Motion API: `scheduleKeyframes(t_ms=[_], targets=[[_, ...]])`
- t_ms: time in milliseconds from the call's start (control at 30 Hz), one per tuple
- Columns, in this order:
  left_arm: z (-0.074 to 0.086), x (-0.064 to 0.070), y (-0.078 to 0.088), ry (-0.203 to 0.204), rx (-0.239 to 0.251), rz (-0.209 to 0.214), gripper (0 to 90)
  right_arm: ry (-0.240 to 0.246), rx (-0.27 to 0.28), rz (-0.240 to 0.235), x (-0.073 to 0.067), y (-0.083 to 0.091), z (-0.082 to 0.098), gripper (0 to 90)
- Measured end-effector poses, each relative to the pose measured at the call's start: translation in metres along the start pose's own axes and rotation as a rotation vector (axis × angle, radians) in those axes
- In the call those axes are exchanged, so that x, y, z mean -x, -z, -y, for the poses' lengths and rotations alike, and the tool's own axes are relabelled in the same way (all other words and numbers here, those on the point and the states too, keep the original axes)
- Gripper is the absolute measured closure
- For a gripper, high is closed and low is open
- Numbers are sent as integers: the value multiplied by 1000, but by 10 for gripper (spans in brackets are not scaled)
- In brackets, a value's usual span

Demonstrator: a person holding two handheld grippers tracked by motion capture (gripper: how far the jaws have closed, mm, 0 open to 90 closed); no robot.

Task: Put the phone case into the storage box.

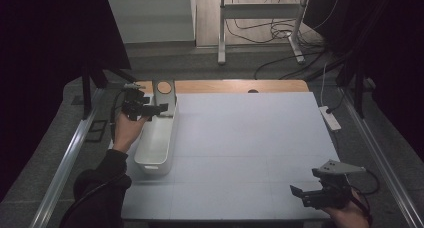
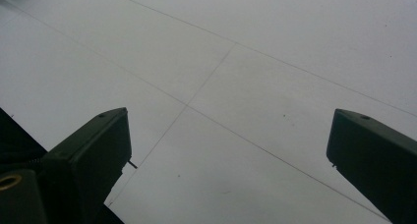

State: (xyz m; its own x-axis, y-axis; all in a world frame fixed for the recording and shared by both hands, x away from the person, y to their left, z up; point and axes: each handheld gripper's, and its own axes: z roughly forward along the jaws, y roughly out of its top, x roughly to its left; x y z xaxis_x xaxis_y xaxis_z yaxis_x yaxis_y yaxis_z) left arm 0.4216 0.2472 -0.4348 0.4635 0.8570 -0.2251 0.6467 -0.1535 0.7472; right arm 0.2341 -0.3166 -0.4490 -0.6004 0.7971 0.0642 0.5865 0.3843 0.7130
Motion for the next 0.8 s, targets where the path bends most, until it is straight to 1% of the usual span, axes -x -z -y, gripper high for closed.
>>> scheduleKeyframes(t_ms=[67, 167, 333, 433, 467, 533, 800], targets=[[1, 2, 1, -10, -1, -1, 77, 0, -1, 0, 0, 0, 0, 35], [3, 4, 1, -16, -2, 11, 63, 1, -1, -1, 0, 0, 0, 35], [7, 8, 1, -48, -10, -1, 46, 0, -2, -2, 0, 0, 0, 35], [9, 11, 2, -51, -9, 3, 41, 0, -1, -3, 0, 0, 0, 36], [12, 14, 2, -62, -6, 4, 40, 0, -2, -3, 0, -1, 0, 35], [13, 17, 3, -75, -5, 3, 37, 1, -2, -2, 0, 0, 0, 35], [23, 24, 6, -106, 4, -7, 37, 2, -3, -1, 0, 0, 0, 35]])
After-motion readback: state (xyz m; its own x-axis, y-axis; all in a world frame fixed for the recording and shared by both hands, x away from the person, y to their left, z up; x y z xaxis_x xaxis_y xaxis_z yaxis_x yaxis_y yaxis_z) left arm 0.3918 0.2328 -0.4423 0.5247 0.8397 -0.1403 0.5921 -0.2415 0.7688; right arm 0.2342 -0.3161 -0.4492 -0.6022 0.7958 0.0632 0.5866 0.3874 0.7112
